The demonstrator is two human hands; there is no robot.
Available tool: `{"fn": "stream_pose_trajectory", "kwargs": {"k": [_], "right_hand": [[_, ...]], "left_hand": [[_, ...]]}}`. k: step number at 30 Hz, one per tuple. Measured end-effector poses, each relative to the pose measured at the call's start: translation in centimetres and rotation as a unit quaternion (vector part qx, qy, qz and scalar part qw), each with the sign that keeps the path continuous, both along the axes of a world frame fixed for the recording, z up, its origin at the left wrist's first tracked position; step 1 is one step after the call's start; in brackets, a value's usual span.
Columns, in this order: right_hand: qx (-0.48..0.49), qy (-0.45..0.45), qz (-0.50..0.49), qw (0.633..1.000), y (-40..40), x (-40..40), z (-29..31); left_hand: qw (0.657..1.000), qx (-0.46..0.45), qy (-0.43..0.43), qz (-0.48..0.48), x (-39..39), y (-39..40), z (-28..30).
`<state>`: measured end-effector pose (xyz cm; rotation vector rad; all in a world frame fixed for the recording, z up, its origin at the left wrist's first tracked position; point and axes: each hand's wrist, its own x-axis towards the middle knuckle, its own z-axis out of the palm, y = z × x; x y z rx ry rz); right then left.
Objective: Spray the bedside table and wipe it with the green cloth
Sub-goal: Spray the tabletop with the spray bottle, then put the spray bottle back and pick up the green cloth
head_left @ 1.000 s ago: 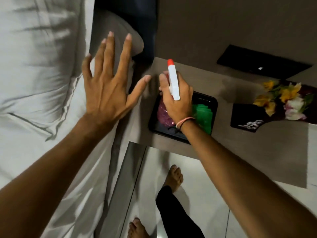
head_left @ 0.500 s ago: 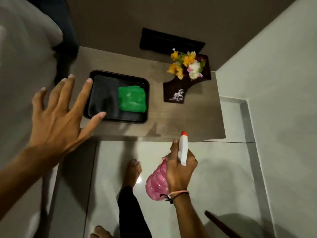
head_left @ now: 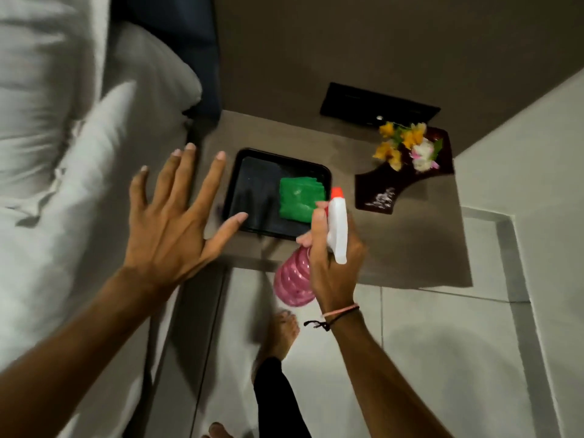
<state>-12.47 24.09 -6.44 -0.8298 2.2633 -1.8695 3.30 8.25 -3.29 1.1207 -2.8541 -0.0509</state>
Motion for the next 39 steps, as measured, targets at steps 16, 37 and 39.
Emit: {"fn": "stream_pose_trajectory", "kwargs": {"k": [16, 37, 39], "right_hand": [[0.071, 0.059, 0.155, 0.984, -17.9, -4.5, -4.1], [0.32, -0.042, 0.111, 0.94, -2.1, -10.8, -10.1], [0.324, -0.052, 0.114, 0.938, -2.1, -10.8, -9.8]], "left_hand": [[0.986, 0.069, 0.023, 0.148, -2.1, -5.9, -3.1], [0.54, 0.531, 0.368, 0.539, -21.3, 6.4, -11.8], [0.52, 0.541, 0.38, 0.541, -21.5, 6.1, -11.8]]}}
